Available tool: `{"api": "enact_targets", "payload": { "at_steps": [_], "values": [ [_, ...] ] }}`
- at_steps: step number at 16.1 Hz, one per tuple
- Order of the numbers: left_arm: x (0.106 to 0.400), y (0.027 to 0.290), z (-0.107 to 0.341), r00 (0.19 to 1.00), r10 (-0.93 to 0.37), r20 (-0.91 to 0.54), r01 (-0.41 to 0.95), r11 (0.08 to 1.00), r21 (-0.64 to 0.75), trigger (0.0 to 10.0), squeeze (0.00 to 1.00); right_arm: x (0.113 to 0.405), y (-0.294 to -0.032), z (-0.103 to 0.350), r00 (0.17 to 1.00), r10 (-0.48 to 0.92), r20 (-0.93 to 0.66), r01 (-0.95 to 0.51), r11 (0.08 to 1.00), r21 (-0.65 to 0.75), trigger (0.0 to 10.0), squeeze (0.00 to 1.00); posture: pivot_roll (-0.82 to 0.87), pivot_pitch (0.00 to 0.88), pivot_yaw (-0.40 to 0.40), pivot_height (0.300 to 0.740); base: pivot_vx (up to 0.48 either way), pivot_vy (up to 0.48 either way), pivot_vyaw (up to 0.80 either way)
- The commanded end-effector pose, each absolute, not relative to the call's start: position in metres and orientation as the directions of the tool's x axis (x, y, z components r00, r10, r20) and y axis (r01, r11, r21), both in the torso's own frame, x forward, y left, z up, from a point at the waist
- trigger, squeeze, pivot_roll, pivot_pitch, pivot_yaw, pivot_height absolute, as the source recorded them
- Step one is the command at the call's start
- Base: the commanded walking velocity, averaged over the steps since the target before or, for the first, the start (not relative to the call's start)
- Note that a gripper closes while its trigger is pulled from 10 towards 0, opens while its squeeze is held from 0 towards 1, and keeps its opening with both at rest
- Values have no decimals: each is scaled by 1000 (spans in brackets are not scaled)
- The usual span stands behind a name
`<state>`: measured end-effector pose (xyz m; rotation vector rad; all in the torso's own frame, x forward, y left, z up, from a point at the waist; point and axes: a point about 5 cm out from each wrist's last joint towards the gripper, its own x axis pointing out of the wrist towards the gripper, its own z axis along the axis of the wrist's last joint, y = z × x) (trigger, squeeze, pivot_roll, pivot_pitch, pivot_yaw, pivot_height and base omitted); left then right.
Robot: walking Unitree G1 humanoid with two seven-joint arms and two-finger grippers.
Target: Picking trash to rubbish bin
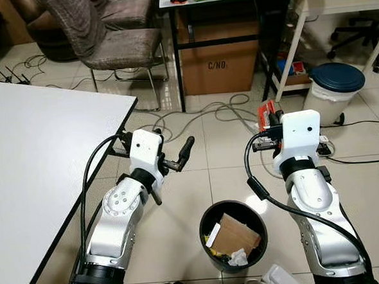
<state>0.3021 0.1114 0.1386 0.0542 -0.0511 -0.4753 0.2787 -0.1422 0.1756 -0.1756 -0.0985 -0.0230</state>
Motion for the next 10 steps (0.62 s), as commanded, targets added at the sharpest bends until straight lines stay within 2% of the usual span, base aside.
{"api": "enact_targets", "payload": {
  "at_steps": [1, 10],
  "values": [
    [300, 111, 137, 885, -465, 23, 462, 884, 69, 10000, 0, 281, -141, 177, 995, -15, 103, 33, 985, -172, 10000, 0, -131, 133, 79, 740, 0, 0, -619],
    [299, 113, 133, 886, -464, 9, 462, 883, 75, 10000, 0, 281, -138, 174, 996, -10, 90, 25, 985, -168, 10000, 0, -120, 149, 85, 740, 0, 0, -767]
  ]
}}
